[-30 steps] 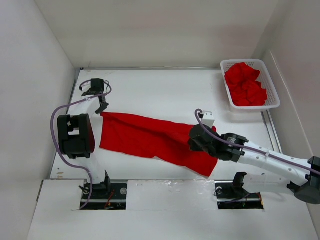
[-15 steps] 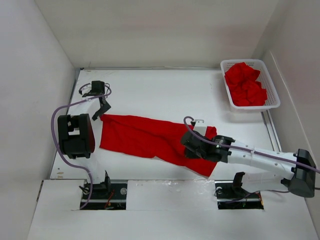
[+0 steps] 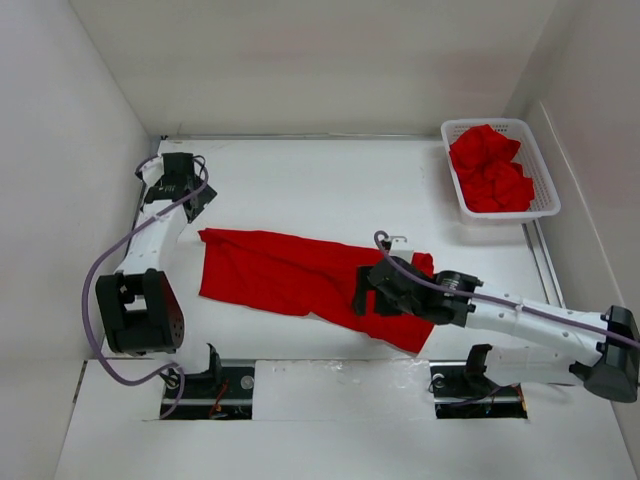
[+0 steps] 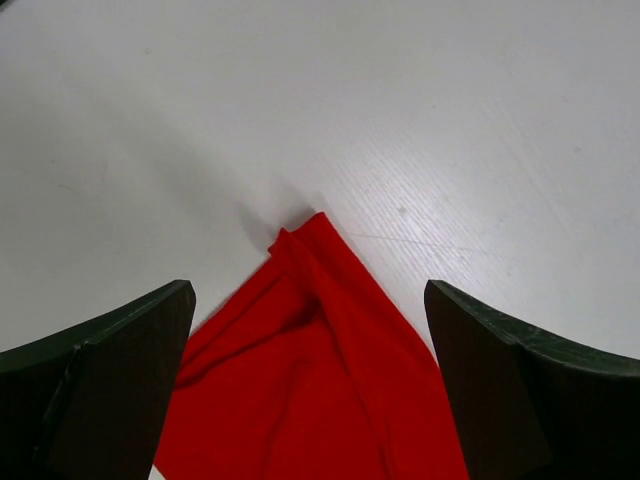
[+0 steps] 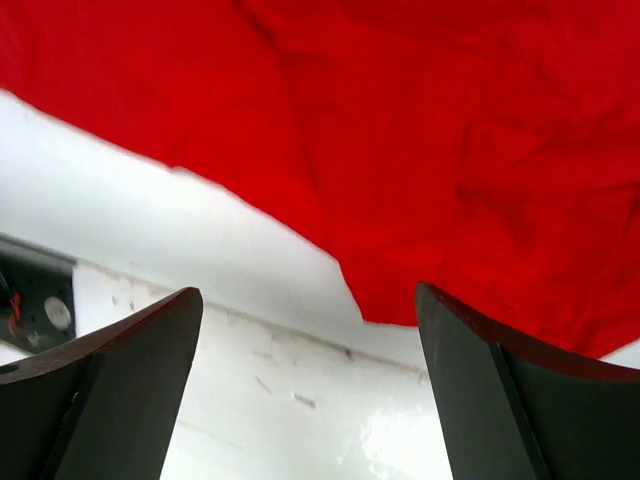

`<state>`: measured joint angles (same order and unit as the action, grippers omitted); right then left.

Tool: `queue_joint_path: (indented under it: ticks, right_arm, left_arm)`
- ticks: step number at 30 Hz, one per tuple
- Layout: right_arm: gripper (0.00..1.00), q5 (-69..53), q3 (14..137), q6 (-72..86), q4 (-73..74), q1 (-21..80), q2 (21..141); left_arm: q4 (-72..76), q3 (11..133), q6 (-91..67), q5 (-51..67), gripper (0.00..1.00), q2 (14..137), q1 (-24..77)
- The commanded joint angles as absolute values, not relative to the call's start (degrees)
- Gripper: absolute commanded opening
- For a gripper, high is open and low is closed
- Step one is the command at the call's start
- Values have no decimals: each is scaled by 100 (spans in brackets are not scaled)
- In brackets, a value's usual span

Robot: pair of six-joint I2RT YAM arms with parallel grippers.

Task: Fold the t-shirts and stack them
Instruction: Fold the other side of the tshirt into a rectangle

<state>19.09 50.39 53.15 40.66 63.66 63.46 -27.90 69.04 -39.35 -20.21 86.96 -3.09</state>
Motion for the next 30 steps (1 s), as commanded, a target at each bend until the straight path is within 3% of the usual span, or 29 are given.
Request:
queue_joint_path:
  ticks: [1, 4, 9, 13, 15, 19, 25, 30]
  right_arm:
    - [93, 1970, 5098, 4967, 3377, 5961, 6459]
    - [96, 1453, 5027, 4571, 2673, 5521, 6863]
    - [95, 713, 5220, 3965, 1944, 4711, 7549]
    - [81, 492, 5361, 3630, 1785, 4711, 8146]
    - [73, 492, 5510, 3630, 1784, 4711, 8357]
    - [65, 694, 5624, 3682, 1784, 4711, 8745]
    - [45, 835, 5739, 3797, 1784, 4711, 9122]
    - [38, 835, 5739, 3797, 1836, 4912, 9176]
  left_arm:
    - [-2471, 6918, -3710, -1399, 100, 8421, -281]
    - [-2067, 6672, -3480, -845, 100, 8367, -176]
    - [-2389, 7013, -3419, -1686, 100, 8911, 1191]
    - [-2830, 7400, -3717, -2241, 100, 9465, 1854]
    - [-2647, 7305, -3770, -1935, 100, 9519, 1854]
    - [-2250, 6821, -3771, -1591, 100, 9466, 1854]
    - [-2232, 6355, -3946, -1801, 100, 9282, 1854]
    - [-2232, 6065, -3999, -1802, 100, 9123, 1854]
